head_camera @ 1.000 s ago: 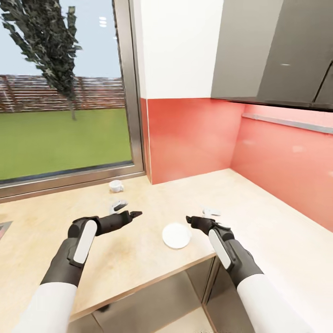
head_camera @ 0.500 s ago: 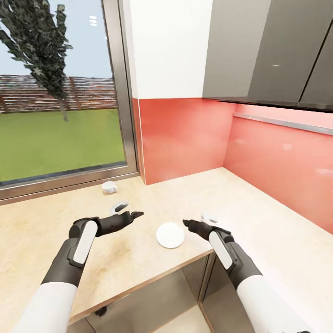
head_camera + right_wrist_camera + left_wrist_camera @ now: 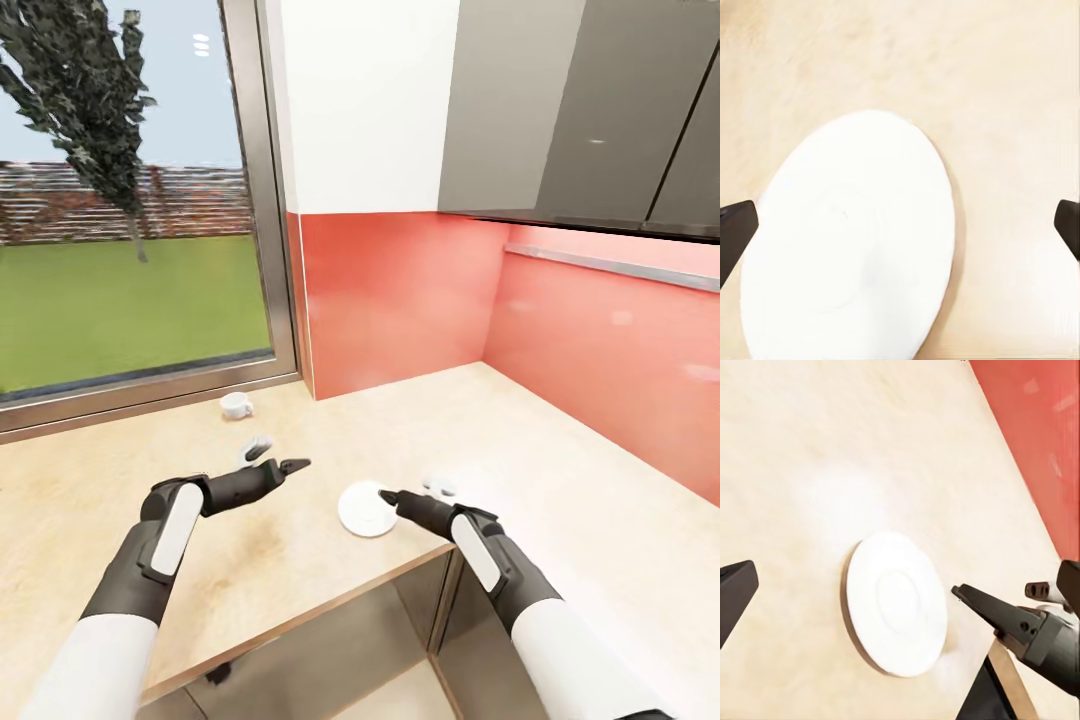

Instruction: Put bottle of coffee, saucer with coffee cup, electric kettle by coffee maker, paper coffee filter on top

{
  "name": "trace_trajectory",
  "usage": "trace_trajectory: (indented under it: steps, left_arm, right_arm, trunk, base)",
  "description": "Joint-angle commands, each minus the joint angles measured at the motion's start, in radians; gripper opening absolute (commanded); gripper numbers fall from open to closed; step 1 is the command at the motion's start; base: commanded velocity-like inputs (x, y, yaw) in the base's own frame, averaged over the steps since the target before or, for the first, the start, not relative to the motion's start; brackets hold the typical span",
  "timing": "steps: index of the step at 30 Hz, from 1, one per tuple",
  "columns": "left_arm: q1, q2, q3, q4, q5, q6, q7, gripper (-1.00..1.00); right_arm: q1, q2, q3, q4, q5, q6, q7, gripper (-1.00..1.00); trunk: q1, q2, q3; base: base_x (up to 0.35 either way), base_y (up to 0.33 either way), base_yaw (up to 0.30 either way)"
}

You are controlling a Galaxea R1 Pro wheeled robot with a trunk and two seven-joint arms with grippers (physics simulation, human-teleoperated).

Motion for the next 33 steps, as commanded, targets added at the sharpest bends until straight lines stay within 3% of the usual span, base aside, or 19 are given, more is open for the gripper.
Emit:
trace_trajectory:
  steps: [1, 5, 7, 15, 33]
  left_arm:
    - [0.005, -0.006, 0.008, 0.006, 0.002, -0.001, -0.012, 1.0]
    - [0.025, -0.014, -0.007, 0.028, 0.023, 0.005, -0.034, 1.0]
    - [0.032, -0.014, -0.016, 0.039, 0.034, 0.012, -0.045, 1.0]
    - [0.038, -0.003, -0.03, 0.084, 0.021, 0.01, -0.09, 1.0]
    - [0.039, -0.015, -0.03, 0.185, 0.019, -0.006, -0.191, 1.0]
  right_arm:
    - [0.0, 0.006, -0.006, 0.005, -0.005, 0.01, 0.006, 1.0]
    - [0.0, 0.028, -0.033, 0.022, -0.005, 0.014, 0.022, 1.0]
    - [0.0, 0.028, -0.023, 0.007, -0.007, 0.019, 0.014, 1.0]
    - [0.0, 0.022, 0.019, -0.022, -0.008, 0.0, -0.011, 1.0]
    - [0.0, 0.021, 0.022, -0.018, -0.008, 0.001, 0.027, 1.0]
  trunk:
    - [0.0, -0.001, -0.002]
    - [0.0, -0.001, -0.002]
    - [0.0, -0.001, -0.002]
    - [0.0, -0.001, -0.002]
    - [0.0, -0.001, -0.002]
  base:
    - [0.0, 0.0, 0.0]
    - [0.0, 0.0, 0.0]
    - [0.0, 0.0, 0.0]
    - [0.0, 0.0, 0.0]
    - [0.0, 0.0, 0.0]
